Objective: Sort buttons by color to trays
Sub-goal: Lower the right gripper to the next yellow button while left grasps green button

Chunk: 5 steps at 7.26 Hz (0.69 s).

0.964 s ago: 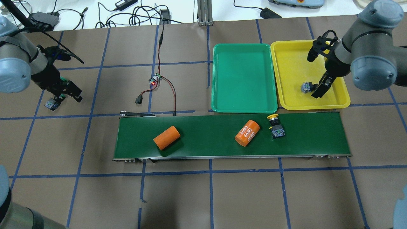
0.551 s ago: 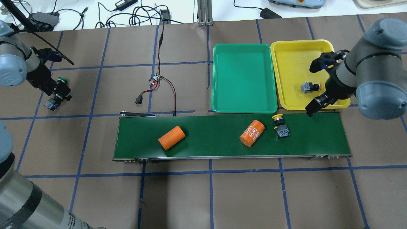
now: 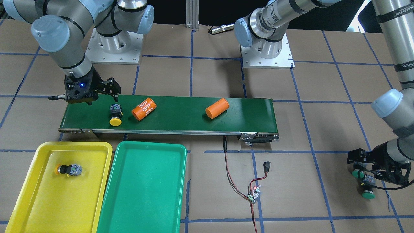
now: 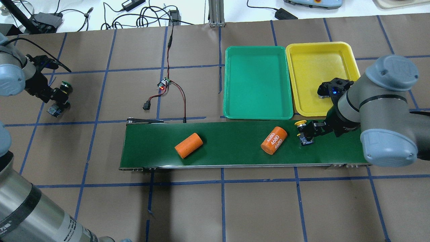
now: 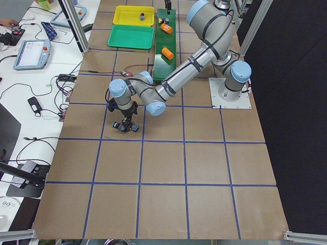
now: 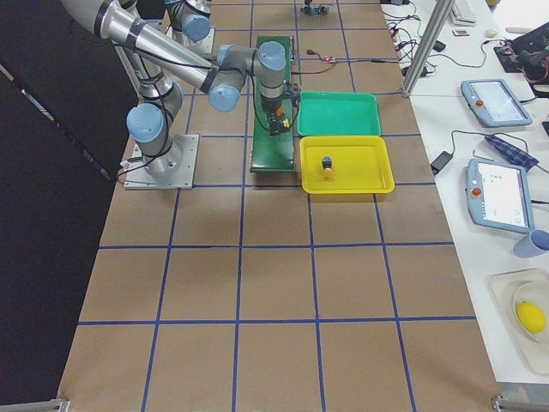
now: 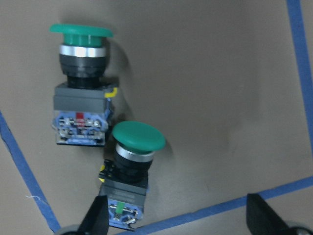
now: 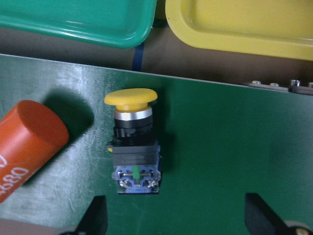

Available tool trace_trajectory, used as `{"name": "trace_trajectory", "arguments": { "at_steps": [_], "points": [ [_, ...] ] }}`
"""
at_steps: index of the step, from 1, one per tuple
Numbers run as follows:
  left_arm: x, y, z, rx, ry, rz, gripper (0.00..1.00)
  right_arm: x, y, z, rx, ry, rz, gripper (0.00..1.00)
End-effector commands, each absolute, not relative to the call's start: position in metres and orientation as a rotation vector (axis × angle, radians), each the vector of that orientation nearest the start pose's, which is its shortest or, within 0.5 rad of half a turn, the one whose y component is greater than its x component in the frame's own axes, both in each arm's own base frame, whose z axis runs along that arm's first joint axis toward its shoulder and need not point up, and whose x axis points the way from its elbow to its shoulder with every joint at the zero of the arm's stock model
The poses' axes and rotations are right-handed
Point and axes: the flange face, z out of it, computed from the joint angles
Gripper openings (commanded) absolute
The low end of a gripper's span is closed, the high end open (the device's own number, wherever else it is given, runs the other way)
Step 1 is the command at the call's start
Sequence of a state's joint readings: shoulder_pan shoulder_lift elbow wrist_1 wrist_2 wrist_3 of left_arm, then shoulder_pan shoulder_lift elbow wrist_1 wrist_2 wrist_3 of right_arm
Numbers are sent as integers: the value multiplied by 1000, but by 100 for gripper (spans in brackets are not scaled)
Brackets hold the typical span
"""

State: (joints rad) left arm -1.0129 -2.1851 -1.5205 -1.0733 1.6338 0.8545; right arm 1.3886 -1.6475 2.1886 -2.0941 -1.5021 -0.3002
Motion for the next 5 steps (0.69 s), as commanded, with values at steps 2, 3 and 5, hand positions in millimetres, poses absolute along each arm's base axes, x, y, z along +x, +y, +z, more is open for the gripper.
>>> {"name": "trace_trajectory", "arguments": {
  "at_steps": [2,3,5],
  "points": [
    [247,-632,167,484,3119,177,91,66,-440,253,-176,3099,-1,100],
    [250,-630,166,511,3116,181,28,63,-440,250,-215,3118,13,95],
    [246,-625,181,510,3118,155,0,62,-438,248,-228,3122,42,70]
  ]
}}
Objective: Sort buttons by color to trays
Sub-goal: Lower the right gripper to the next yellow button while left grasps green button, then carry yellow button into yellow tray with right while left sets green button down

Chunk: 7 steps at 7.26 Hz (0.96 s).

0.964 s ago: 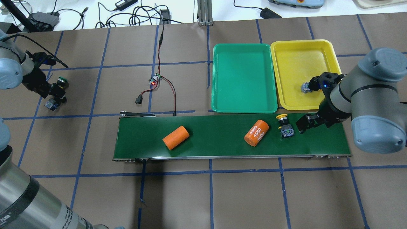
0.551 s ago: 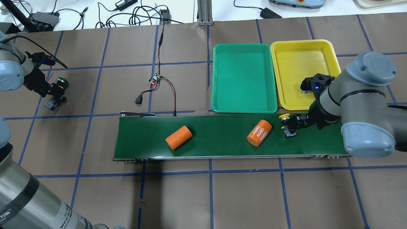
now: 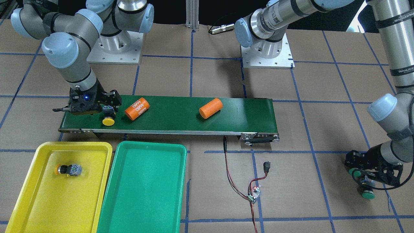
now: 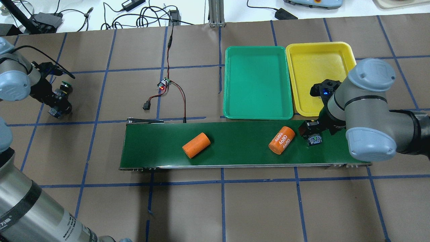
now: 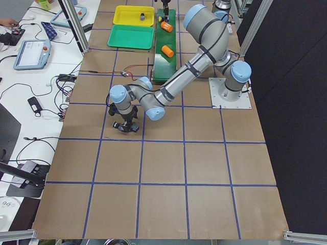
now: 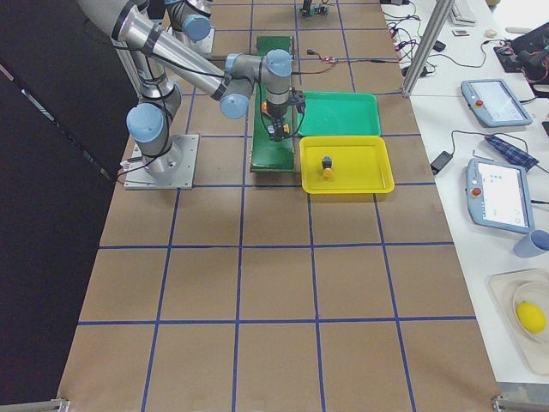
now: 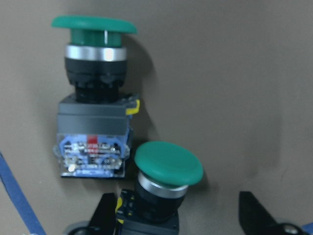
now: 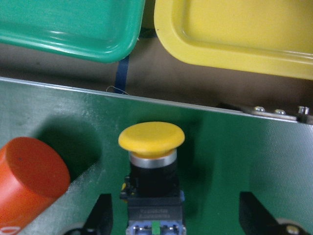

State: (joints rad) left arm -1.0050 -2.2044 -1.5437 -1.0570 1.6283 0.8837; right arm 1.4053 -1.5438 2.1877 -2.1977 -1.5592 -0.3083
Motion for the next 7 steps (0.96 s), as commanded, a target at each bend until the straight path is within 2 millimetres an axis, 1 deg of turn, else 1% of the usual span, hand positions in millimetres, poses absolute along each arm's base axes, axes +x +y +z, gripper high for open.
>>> {"name": "trace_trajectory", "arguments": {
  "at_steps": [1,2,3,4,5,6,7],
  "points": [
    [222,-616,196,555,3109,158,0,62,-438,248,-218,3123,46,38],
    [184,-594,216,669,3090,157,0,62,-438,248,-214,3123,48,21],
    [128,-570,235,840,3048,151,0,62,-438,248,-213,3123,50,6],
    [73,-545,246,1027,2996,166,0,62,-441,253,-216,3127,23,5],
    [30,-524,255,1221,2925,158,0,60,-457,264,-217,3134,-19,5],
    [-17,-506,262,1418,2859,125,0,49,-488,264,-228,3190,9,6],
    [-60,-486,268,1558,2789,105,0,38,-526,273,-237,3209,45,10]
  ]
}}
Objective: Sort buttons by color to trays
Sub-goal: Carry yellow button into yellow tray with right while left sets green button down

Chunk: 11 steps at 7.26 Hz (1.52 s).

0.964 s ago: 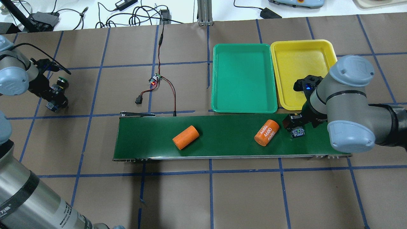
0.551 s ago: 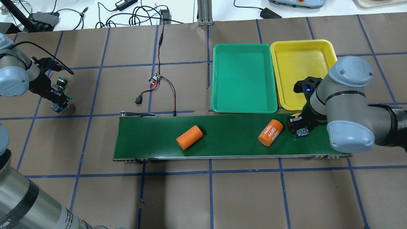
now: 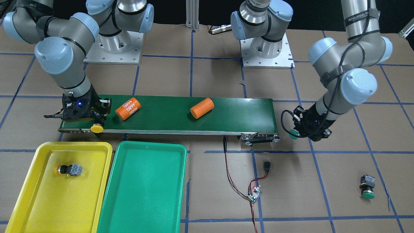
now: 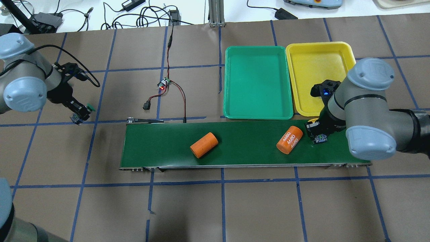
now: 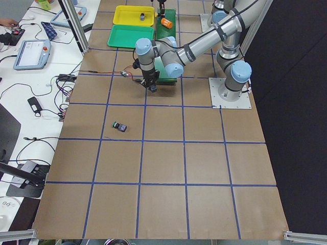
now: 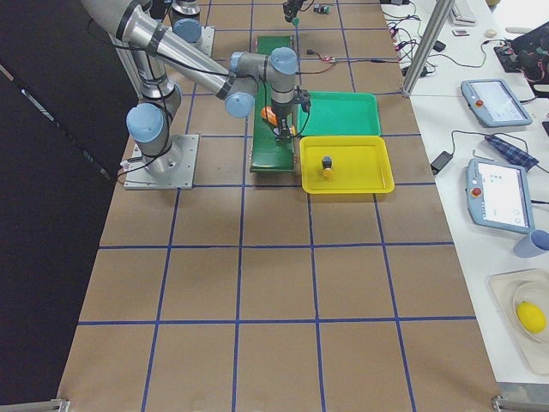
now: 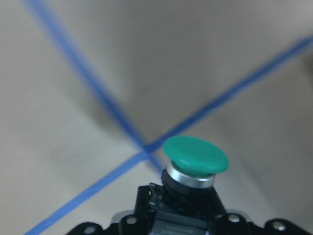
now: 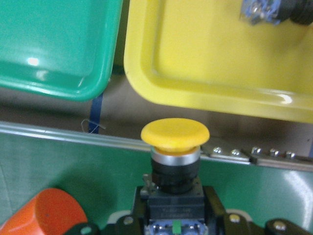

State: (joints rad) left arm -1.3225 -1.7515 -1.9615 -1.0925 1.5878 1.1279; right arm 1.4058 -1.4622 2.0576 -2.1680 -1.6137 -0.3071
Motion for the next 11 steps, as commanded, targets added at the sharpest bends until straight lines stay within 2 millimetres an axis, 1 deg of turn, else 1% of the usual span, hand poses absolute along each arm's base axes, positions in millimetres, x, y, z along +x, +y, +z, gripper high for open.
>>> {"name": "trace_trajectory", "arguments": {
  "at_steps": [1,2,3,4,5,6,7,8,9,10,11],
  "points": [
    [-101,-464,260,1664,2731,134,0,29,-560,283,-245,3225,119,11],
    [-135,-451,261,1710,2693,125,0,21,-594,287,-293,3231,130,11],
    [-153,-444,262,1710,2688,124,23,8,-616,288,-363,3229,109,11],
    [-156,-442,257,1639,2733,131,61,-17,-625,282,-344,3226,118,11],
    [-155,-450,262,1516,2777,56,99,-44,-628,268,-360,3205,140,12],
    [-138,-460,278,1448,2815,-5,100,-63,-632,258,-378,3194,146,12],
    [-101,-473,290,1297,2887,-28,100,-78,-638,254,-390,3194,135,13],
    [-37,-500,294,1105,2966,-37,100,-96,-647,237,-426,3193,117,22],
    [20,-526,295,807,3118,-64,100,-111,-651,226,-511,3174,106,41],
    [63,-557,298,616,3186,-111,100,-110,-652,228,-513,3165,97,66],
    [103,-599,299,555,3168,-135,100,-107,-648,233,-523,3161,103,100]
  ]
}}
